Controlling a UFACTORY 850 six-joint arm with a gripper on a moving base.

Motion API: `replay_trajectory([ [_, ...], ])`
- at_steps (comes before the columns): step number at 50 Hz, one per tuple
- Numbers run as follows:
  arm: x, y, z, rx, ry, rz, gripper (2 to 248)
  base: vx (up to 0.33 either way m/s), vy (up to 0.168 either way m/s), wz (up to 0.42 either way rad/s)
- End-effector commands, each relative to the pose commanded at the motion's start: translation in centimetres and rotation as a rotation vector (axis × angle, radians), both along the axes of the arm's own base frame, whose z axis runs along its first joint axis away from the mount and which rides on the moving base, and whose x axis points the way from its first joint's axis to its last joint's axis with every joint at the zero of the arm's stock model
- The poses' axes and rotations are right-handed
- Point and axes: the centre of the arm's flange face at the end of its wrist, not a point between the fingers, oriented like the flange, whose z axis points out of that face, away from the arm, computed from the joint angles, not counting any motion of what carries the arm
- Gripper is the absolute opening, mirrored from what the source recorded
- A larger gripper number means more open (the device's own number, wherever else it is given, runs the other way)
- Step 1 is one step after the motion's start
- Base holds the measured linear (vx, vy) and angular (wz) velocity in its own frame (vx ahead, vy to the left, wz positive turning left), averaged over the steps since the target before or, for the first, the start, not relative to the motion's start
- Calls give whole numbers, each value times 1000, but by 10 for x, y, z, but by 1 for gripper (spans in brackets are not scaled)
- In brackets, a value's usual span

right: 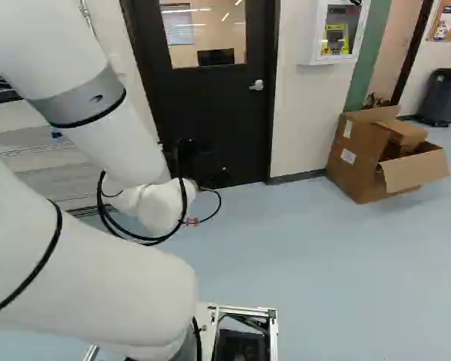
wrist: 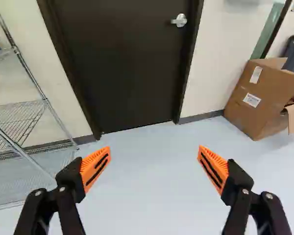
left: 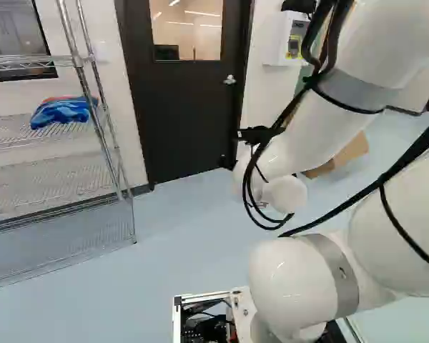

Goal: Open the door and move inside

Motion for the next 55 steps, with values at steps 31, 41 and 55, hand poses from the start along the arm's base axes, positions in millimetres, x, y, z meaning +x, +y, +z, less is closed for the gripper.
replay_trajectory([
  [31, 0, 0, 0, 0, 0, 0, 247, 23, 1, 0],
  [41, 0, 0, 0, 0, 0, 0, 247, 68, 1, -4],
  [55, 0, 0, 0, 0, 0, 0, 247, 102, 3, -6],
])
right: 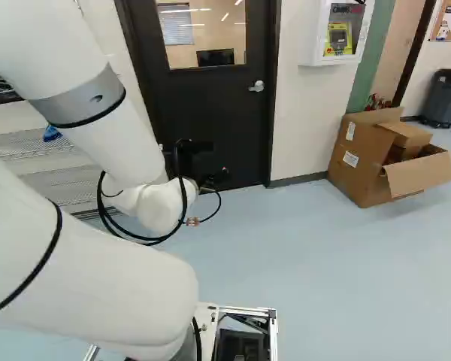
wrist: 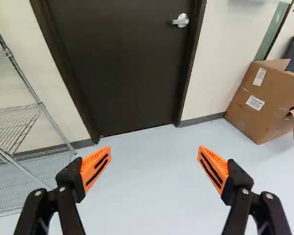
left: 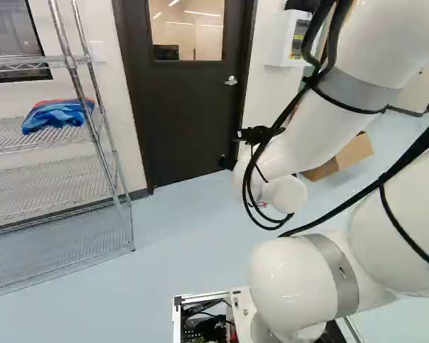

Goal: Open the door and move inside

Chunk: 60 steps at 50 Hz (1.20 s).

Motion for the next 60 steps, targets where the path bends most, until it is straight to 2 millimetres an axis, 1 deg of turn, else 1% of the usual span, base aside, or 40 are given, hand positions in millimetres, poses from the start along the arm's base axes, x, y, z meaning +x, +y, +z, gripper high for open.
replay_trajectory([
  [38, 0, 0, 0, 0, 0, 0, 247, 108, 3, -6],
  [60, 0, 0, 0, 0, 0, 0, 247, 86, -26, 1],
])
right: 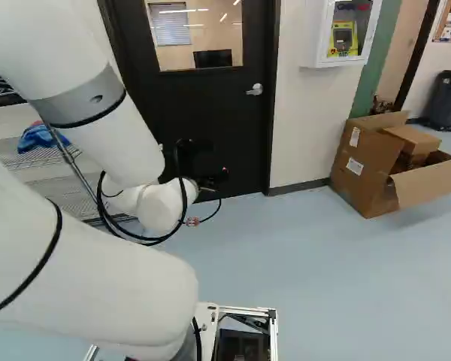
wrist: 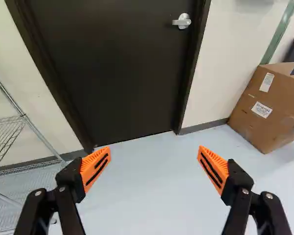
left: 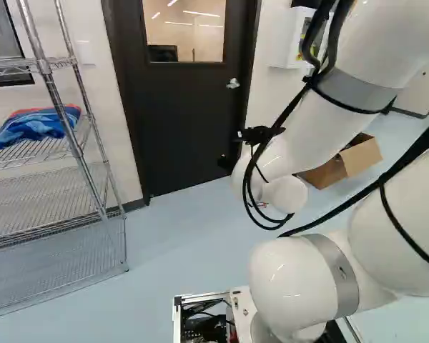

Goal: Open the door and move inside

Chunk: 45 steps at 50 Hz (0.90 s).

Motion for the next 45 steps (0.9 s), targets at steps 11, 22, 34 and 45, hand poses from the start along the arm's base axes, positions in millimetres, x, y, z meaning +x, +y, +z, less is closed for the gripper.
replay_trajectory([
  [11, 0, 0, 0, 0, 0, 0, 247, 88, -31, 0],
  [22, 0, 0, 0, 0, 0, 0, 247, 88, -37, 0],
  [34, 0, 0, 0, 0, 0, 0, 247, 111, -51, 0],
  [45, 0, 0, 0, 0, 0, 0, 247, 126, -58, 1],
])
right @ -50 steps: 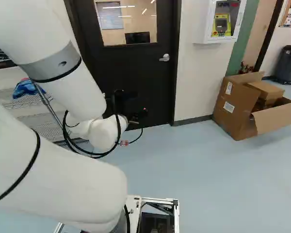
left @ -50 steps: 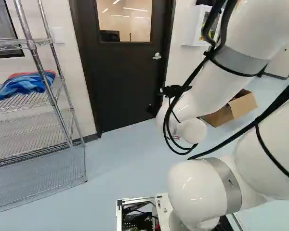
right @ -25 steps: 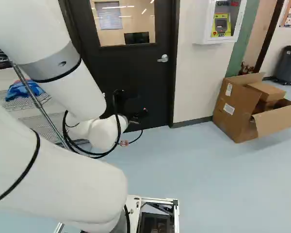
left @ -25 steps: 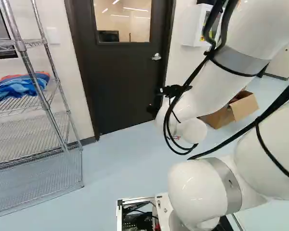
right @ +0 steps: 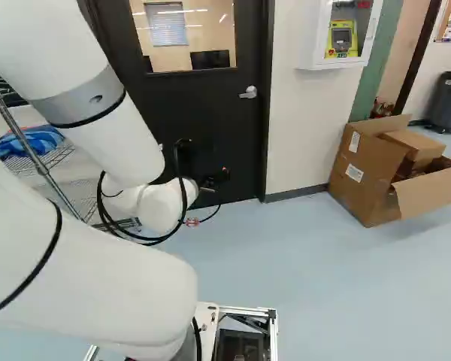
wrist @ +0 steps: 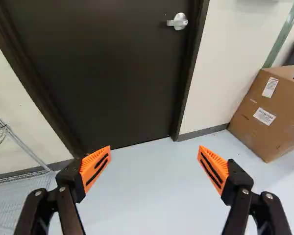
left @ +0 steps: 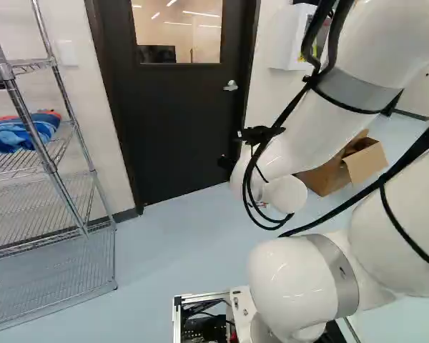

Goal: Open the door and move inside

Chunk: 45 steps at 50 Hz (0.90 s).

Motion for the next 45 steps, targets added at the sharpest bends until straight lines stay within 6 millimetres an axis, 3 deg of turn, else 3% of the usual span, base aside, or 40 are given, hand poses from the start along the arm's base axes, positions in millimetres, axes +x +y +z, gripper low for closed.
replay_trajectory([
  [45, 0, 0, 0, 0, 0, 0, 247, 133, -61, 1],
])
